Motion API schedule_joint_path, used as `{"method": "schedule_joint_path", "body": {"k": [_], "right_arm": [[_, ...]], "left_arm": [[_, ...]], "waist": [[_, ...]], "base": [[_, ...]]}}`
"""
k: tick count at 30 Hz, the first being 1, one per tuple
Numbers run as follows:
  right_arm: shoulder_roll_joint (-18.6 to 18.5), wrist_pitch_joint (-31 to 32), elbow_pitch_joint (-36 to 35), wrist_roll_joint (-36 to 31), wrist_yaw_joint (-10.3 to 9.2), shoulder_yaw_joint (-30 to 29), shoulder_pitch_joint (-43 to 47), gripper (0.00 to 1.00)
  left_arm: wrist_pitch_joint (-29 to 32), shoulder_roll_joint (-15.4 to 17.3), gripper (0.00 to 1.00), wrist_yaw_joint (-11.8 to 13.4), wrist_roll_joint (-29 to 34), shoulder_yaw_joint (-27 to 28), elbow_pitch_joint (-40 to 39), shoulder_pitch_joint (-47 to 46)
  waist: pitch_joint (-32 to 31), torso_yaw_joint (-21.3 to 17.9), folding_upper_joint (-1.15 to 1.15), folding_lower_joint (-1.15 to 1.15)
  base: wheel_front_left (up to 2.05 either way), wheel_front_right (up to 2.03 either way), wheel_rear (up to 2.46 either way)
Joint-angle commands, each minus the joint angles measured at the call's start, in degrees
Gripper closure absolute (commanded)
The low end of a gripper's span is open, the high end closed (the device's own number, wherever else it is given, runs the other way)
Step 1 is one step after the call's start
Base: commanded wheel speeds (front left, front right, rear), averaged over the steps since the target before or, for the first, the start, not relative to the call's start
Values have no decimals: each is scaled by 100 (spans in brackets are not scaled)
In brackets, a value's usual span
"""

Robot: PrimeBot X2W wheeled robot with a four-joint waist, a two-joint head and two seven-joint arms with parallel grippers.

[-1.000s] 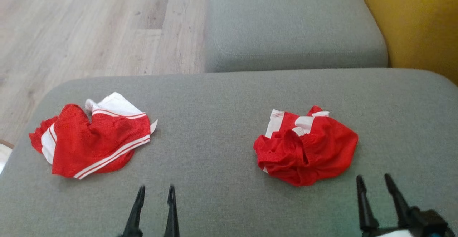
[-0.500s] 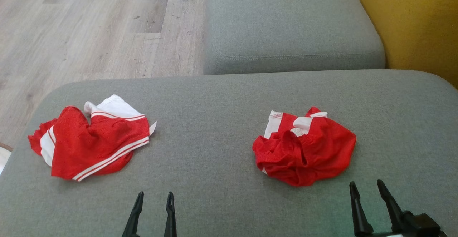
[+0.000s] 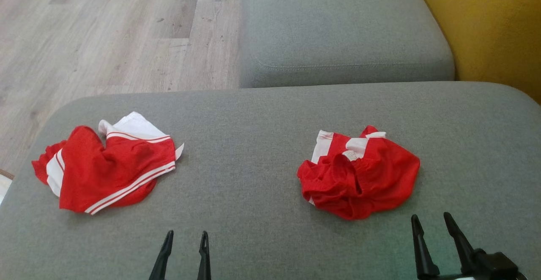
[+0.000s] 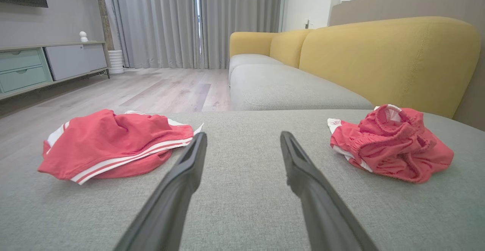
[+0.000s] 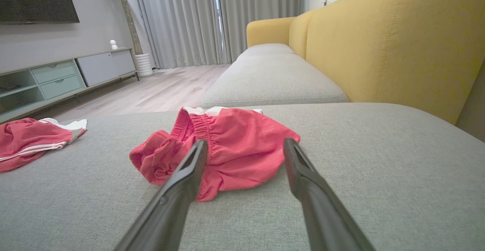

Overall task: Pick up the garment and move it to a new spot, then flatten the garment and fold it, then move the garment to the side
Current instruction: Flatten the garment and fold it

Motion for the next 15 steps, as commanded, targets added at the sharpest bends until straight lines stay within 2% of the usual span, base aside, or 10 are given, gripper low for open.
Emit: {"method": "schedule_joint_path", "body": {"k": [1, 9, 12, 15], "right_arm": [[-52, -62, -168, -58, -4, 142, -275, 0], [-52, -62, -222, -176, -4, 228, -426, 0], [-52, -62, -242, -204, -4, 283, -506, 0], [-52, -62, -267, -241, -4, 363, -579, 0]], "left_arm": [[-54, -87, 0, -19, -34, 95, -149, -328], [-54, -88, 0, -188, -582, -447, 9, -887], [-54, -88, 0, -328, -1038, -820, 170, -1309], [21, -88, 0, -512, -1804, -1274, 342, -1819]], "waist": [[21, -27, 0, 0], [307, -381, 0, 0], [463, -593, 0, 0], [640, -794, 0, 0]], "base": [[0, 0, 0], [0, 0, 0], [0, 0, 0], [0, 0, 0]]}}
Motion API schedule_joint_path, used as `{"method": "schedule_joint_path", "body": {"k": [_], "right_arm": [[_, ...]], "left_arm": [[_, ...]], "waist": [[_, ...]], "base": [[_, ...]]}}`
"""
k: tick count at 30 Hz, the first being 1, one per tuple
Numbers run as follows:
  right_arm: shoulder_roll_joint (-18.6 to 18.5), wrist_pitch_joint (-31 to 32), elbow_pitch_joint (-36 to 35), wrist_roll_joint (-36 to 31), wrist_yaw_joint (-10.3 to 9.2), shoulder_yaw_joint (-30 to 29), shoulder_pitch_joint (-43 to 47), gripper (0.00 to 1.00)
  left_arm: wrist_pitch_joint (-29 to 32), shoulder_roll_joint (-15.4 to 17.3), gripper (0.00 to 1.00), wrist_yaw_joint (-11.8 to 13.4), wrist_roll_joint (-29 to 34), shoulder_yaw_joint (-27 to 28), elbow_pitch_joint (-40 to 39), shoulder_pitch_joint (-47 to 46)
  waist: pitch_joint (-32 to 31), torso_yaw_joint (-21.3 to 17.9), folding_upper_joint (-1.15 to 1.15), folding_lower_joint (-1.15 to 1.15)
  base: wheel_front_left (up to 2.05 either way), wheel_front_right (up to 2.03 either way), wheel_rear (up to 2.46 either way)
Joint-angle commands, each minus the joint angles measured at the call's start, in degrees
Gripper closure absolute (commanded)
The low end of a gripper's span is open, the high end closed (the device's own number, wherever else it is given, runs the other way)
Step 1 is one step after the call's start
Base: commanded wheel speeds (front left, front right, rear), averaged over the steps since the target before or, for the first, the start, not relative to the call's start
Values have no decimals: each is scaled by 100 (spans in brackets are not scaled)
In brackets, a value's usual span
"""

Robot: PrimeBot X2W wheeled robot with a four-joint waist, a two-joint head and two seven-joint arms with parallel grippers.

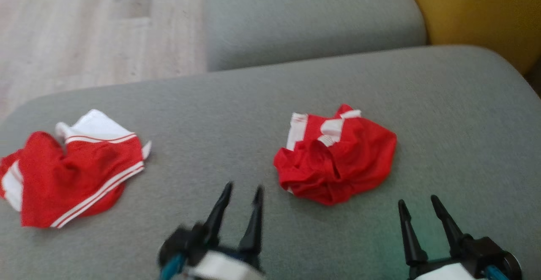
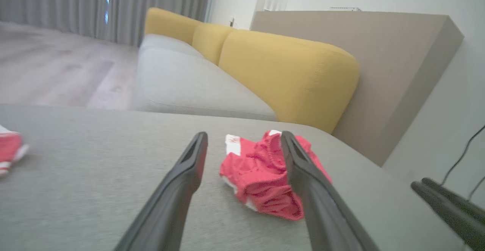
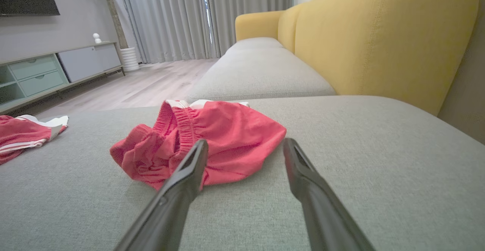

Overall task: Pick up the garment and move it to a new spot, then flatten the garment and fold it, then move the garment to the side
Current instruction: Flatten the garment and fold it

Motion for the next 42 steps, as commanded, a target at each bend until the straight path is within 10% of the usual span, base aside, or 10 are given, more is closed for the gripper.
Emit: {"method": "schedule_joint_path", "body": {"k": [1, 17, 32, 33, 35, 42], "right_arm": [[-51, -62, -207, -52, -4, 184, -314, 0], [-51, -62, -249, -60, -4, 486, -794, 0], [-51, -62, -230, 27, -4, 539, -935, 0], [-51, -62, -222, 29, -4, 539, -934, 0], [-51, -62, -203, 25, -4, 531, -926, 0], [-51, -62, -132, 53, -4, 583, -944, 0]], "left_arm": [[62, -76, 0, -60, -411, -15, -135, -505], [1150, -76, 0, -63, -3755, -1219, 602, -2598], [920, -76, 0, 141, -4375, -1590, 1544, -3495], [868, -76, 16, 129, -4399, -1613, 1576, -3519], [764, -76, 100, 79, -4427, -1671, 1630, -3566], [528, -76, 100, -201, -4247, -1894, 1854, -3941]], "waist": [[230, -238, 0, 0], [1152, -1147, 0, 0], [1467, -1334, 0, 0], [1470, -1339, 0, 0], [1463, -1346, 0, 0], [1278, -1517, 0, 0]], "base": [[0, 0, 0], [0, 0, 0], [0, 0, 0], [0, 0, 0], [0, 0, 0], [0, 0, 0]]}}
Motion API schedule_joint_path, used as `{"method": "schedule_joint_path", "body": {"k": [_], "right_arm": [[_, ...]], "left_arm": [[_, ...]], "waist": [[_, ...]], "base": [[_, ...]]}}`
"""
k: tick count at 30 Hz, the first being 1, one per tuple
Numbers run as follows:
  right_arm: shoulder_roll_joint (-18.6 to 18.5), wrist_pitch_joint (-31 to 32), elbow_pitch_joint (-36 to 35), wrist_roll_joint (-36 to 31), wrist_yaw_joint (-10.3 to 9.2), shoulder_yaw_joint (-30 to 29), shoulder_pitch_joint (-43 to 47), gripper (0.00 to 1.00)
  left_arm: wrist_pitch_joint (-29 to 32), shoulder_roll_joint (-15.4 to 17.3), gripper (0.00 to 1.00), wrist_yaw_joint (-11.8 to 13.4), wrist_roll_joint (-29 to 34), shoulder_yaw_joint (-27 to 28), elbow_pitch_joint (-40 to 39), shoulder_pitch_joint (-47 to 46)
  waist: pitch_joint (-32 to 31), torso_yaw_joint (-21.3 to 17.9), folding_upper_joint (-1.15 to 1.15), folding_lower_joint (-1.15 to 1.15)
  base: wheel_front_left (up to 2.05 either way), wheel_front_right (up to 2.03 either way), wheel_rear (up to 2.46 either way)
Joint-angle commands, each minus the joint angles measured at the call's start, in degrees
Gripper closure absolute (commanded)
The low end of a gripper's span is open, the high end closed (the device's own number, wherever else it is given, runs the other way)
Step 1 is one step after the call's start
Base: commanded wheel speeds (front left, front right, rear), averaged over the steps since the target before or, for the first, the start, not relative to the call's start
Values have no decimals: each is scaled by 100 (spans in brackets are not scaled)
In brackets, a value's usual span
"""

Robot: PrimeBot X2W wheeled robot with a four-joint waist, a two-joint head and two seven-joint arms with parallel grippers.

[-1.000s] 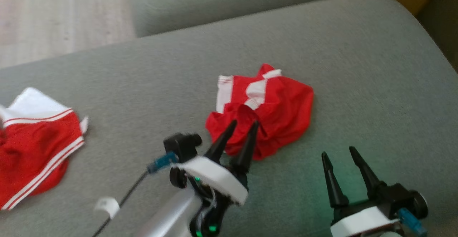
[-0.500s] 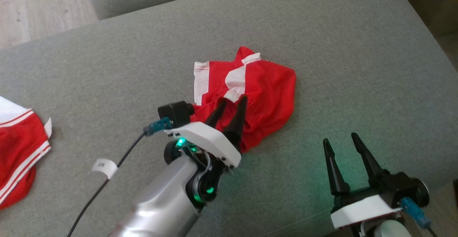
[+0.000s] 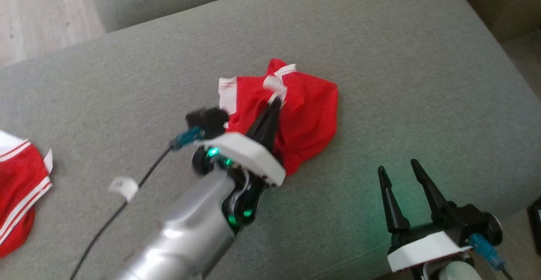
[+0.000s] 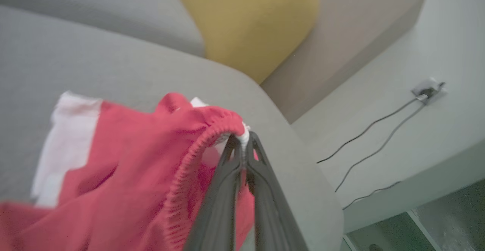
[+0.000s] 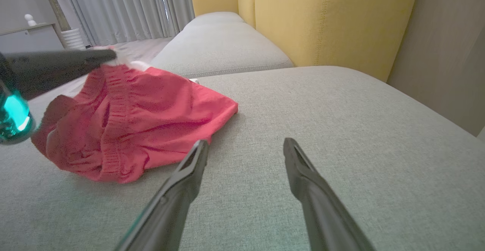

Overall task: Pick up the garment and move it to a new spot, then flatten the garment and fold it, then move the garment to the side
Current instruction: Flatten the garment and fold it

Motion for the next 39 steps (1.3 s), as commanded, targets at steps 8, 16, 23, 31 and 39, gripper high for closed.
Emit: {"method": "schedule_joint_path", "body": {"k": [8, 16, 23, 31, 39], "right_arm": [[-48, -62, -183, 273, -4, 198, -155, 0], [-48, -62, -320, 359, -4, 66, 61, 0], [-48, -62, -580, 264, -4, -272, 92, 0], [-48, -62, -425, 417, -4, -459, -39, 0], [-473, -46, 725, 601, -4, -44, -650, 0]], "left_arm": [[706, 70, 100, -698, 445, -225, -318, -2064], [1328, 302, 100, -799, 162, -62, -688, -3031], [1776, 1529, 100, -632, -126, -481, -1890, -1507], [1247, 2529, 100, -327, 269, -727, -2391, -255], [853, 2876, 100, -156, 715, -751, -2302, -101]], "waist": [[-399, -473, 0, 0], [-557, -384, 0, 0], [-350, 545, 0, 0], [-48, 1321, 0, 0], [66, 1720, 0, 0]], "base": [[0, 0, 0], [0, 0, 0], [0, 0, 0], [0, 0, 0], [0, 0, 0]]}}
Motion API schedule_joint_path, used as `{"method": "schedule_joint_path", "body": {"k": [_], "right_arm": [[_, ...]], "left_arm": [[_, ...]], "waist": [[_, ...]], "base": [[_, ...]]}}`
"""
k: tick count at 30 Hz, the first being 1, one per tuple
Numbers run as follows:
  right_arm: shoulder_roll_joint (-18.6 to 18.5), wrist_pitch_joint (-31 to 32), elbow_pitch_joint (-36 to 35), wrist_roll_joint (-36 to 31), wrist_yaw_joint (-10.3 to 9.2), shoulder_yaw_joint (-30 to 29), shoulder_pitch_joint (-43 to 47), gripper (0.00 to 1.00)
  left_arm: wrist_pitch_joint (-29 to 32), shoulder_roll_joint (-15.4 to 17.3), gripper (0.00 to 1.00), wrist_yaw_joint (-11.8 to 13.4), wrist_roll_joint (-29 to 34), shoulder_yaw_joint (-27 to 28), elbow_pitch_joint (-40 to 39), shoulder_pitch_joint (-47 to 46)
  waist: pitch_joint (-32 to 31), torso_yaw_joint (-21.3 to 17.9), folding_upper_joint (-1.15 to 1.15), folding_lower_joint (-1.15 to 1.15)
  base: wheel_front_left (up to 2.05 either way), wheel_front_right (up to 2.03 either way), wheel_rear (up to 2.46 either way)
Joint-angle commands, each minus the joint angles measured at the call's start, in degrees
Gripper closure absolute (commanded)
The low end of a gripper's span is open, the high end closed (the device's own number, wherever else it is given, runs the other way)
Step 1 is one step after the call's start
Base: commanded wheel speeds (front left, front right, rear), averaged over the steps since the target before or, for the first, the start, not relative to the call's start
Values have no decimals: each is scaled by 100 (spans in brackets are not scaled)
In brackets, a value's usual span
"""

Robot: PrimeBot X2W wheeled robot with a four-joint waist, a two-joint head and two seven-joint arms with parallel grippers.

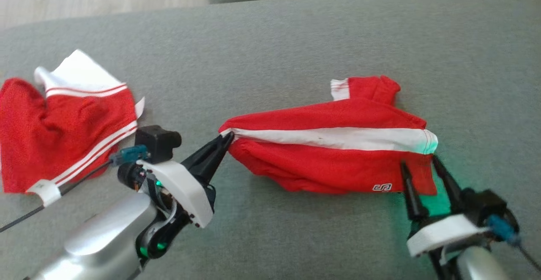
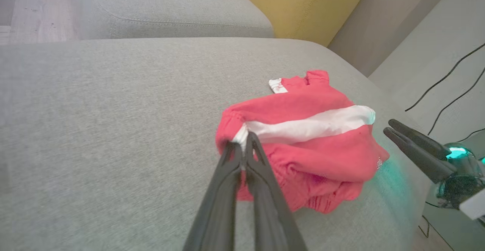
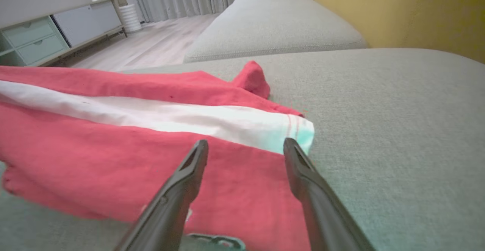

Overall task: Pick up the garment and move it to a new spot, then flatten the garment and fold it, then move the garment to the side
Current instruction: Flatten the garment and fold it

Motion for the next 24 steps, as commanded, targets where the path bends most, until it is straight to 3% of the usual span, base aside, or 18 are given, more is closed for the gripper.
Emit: {"method": "schedule_joint_path", "body": {"k": [1, 5, 15, 24], "right_arm": [[-170, 21, -10, 98, -4, 144, -261, 0], [-366, 303, 471, 240, -4, 263, -602, 0], [-388, 295, 1056, 729, -4, 297, -1082, 0], [-677, 105, 1126, 1567, -4, 1030, -1237, 0]], "left_arm": [[-84, 182, 100, 22, 42, 256, -99, -247], [-96, 175, 100, 11, 54, 245, -48, -256], [-86, 140, 100, 3, 83, 220, 6, -320], [-105, 157, 100, 24, 157, 163, 94, -311]], "waist": [[64, 95, 0, 0], [92, 165, 0, 0], [147, 218, 0, 0], [128, 203, 0, 0]], "base": [[0, 0, 0], [0, 0, 0], [0, 0, 0], [0, 0, 0]]}}
